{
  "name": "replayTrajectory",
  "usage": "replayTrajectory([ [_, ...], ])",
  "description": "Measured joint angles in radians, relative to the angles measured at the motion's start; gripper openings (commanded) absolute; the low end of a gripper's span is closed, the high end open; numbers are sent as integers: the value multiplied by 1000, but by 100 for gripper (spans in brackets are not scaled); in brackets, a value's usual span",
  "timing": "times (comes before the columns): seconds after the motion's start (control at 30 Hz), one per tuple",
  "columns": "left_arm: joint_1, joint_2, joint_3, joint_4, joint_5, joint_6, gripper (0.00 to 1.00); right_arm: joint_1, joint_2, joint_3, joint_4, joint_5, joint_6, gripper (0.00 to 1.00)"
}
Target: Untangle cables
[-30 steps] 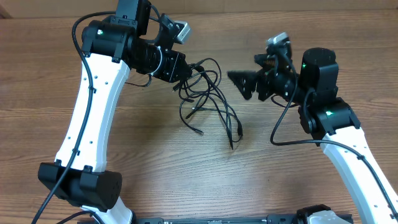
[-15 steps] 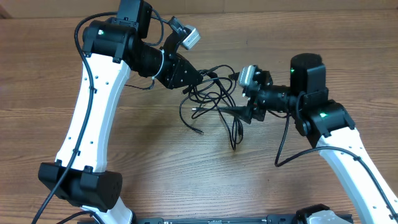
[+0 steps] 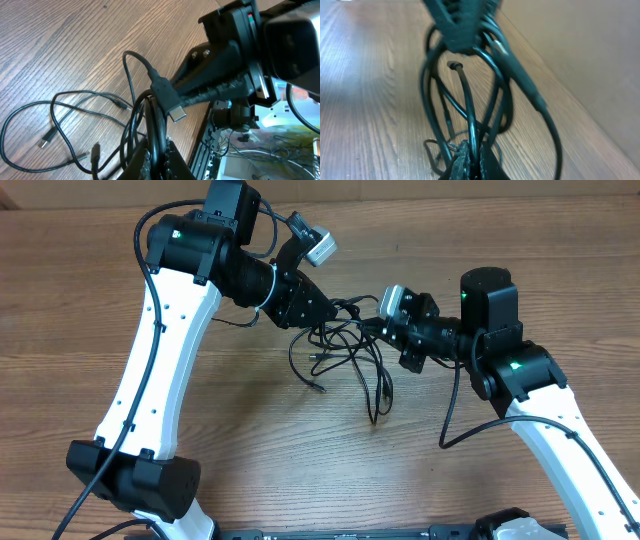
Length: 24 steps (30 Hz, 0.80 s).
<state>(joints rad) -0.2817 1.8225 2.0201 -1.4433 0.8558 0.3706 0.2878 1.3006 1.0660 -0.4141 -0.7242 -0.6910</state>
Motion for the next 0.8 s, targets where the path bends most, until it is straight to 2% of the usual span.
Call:
replayTrajectory([
  [0.17,0,0,0,1,-8,0,4,-42,0,0,0,161,282,4],
  [0.23,0,0,0,1,-11,0,4,-100,0,0,0,212,419,4],
  [0.33,0,0,0,2,-11,0,4,-163,1,0,0,245,551,4],
  [0.37,0,0,0,3,-11,0,4,-178,1,0,-2,252,593,18],
  [0.4,0,0,0,3,-11,0,4,-184,1,0,-3,256,613,43],
  [0.5,0,0,0,3,-11,0,4,-196,1,0,-7,266,655,68],
  [0.53,0,0,0,2,-11,0,5,-197,1,0,-7,269,663,84],
  [0.6,0,0,0,2,-11,0,4,-201,1,0,-9,272,676,91],
  [0.8,0,0,0,2,-12,0,4,-201,1,0,-6,257,680,91],
])
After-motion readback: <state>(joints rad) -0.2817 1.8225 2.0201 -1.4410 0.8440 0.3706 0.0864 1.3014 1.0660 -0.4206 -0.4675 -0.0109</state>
